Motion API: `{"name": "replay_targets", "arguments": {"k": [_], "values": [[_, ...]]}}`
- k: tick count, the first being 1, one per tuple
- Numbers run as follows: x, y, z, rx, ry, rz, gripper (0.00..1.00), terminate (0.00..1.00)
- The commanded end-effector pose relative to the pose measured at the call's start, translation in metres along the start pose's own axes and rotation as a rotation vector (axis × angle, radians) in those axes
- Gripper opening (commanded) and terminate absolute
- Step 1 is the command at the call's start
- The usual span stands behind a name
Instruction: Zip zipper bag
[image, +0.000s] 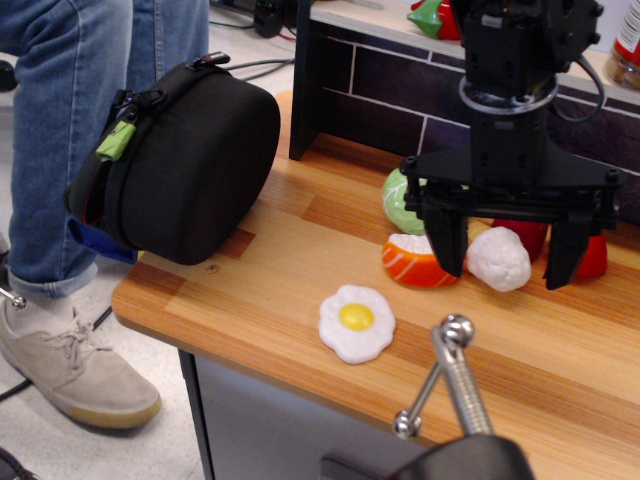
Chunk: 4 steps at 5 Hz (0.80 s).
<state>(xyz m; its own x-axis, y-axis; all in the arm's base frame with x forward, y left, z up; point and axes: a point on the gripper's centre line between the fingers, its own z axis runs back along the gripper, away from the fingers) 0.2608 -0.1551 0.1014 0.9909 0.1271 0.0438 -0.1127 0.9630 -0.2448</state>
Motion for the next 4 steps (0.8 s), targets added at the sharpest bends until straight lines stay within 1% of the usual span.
{"name": "replay_targets", "arguments": {"k": [1, 2, 3, 4], "values": [[0.000, 0.000, 0.000, 0.000, 0.000, 0.000, 1.00, 0.00], [-0.002, 0.032, 0.022, 0.038, -0.027, 0.015, 1.00, 0.00], [0.003, 0.065, 0.048, 0.040, -0.016, 0.000, 1.00, 0.00], [0.007, 0.108, 0.072, 0.118, 0.008, 0.014, 1.00, 0.00]]}}
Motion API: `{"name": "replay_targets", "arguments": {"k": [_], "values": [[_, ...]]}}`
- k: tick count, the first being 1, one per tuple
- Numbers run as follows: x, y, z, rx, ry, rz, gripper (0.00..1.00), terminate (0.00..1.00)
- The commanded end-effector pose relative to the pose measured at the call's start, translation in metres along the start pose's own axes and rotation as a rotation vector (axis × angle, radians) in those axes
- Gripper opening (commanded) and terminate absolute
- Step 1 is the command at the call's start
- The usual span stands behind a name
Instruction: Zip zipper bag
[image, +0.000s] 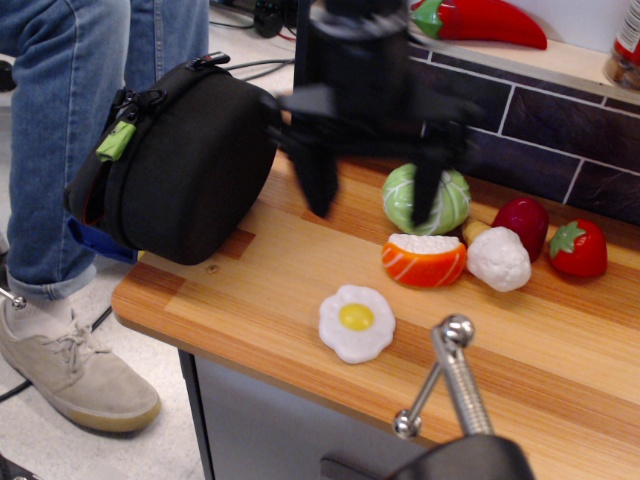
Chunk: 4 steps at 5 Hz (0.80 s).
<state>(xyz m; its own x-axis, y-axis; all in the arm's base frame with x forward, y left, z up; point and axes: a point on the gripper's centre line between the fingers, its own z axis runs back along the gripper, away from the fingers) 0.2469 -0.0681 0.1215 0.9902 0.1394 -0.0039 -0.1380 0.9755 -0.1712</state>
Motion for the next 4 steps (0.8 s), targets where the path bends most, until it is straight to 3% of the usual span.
{"name": "replay_targets", "arguments": {"k": [1, 3, 4], "values": [[0.005, 0.069, 0.048, 0.106, 0.017, 0.008, 1.00, 0.00], [0.013, 0.116, 0.067, 0.228, 0.027, 0.028, 1.00, 0.00], [0.014, 0.129, 0.058, 0.230, 0.003, 0.013, 1.00, 0.00]]}}
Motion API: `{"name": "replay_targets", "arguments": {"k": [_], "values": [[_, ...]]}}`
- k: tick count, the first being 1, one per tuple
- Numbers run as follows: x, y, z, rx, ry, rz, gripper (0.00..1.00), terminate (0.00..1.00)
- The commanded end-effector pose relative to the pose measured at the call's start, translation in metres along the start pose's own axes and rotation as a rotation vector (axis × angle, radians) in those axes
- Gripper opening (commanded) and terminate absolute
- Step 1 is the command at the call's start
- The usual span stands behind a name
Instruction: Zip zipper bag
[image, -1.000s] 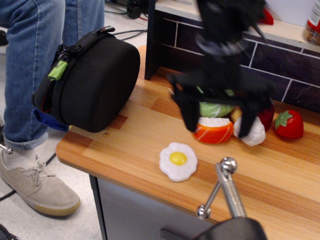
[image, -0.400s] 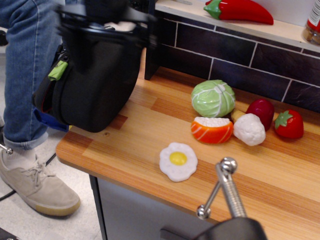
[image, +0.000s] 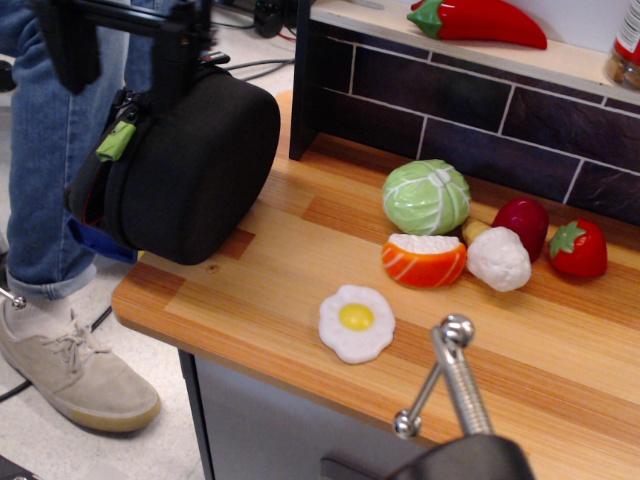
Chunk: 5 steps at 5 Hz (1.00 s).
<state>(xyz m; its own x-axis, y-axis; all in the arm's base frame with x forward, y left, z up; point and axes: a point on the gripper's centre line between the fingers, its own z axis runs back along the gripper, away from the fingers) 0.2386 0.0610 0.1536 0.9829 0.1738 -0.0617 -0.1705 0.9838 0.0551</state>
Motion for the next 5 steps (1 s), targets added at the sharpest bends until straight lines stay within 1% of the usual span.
{"name": "replay_targets", "arguments": {"k": [1, 2, 4, 5], "values": [[0.003, 0.008, -0.013, 0.001, -0.081, -0.042, 1.00, 0.00], [0.008, 0.009, -0.027, 0.009, -0.093, -0.050, 1.00, 0.00], [0.018, 0.009, -0.041, 0.030, -0.099, -0.088, 1.00, 0.00], [0.017, 0.009, -0.038, 0.015, -0.083, -0.099, 0.00, 0.00]]}}
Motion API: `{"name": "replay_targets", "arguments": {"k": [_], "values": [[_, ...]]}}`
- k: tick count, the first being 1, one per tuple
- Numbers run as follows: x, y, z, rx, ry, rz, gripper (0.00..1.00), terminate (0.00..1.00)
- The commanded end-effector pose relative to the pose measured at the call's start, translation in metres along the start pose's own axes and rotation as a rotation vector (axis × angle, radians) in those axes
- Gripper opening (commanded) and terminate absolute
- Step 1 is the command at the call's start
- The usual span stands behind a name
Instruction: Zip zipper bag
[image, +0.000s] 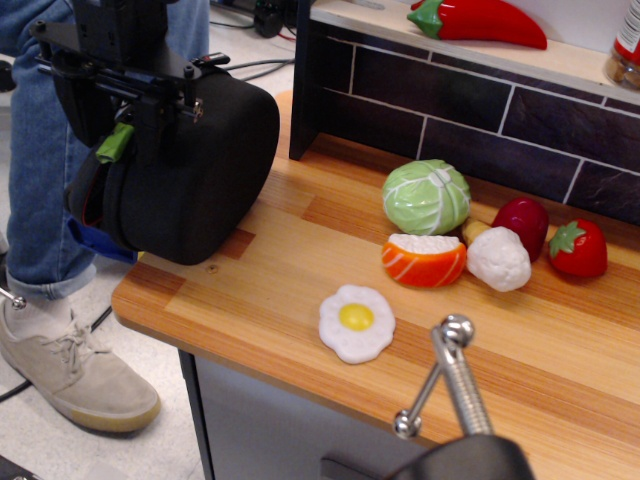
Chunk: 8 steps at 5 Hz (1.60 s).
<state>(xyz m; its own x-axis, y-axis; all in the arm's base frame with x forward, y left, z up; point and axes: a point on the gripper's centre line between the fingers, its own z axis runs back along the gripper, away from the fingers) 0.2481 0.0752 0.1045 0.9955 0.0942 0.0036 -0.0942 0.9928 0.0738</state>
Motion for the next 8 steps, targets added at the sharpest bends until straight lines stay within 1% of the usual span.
{"name": "replay_targets", "arguments": {"k": [1, 2, 3, 4, 5, 6, 7, 8], "values": [[-0.002, 0.002, 0.009, -0.003, -0.027, -0.025, 0.00, 0.00], [-0.018, 0.012, -0.001, 0.017, -0.065, -0.048, 0.00, 0.00], [-0.034, 0.024, -0.024, -0.006, -0.113, -0.079, 0.00, 0.00], [-0.041, 0.030, -0.048, -0.022, -0.137, -0.106, 0.00, 0.00], [-0.048, 0.036, -0.070, -0.017, -0.144, -0.078, 0.00, 0.00], [-0.066, 0.041, -0.075, -0.057, -0.046, -0.019, 0.00, 0.00], [-0.090, 0.041, -0.073, -0.105, 0.018, 0.014, 0.00, 0.00], [-0.106, 0.037, -0.060, -0.175, 0.079, 0.047, 0.00, 0.00]]}}
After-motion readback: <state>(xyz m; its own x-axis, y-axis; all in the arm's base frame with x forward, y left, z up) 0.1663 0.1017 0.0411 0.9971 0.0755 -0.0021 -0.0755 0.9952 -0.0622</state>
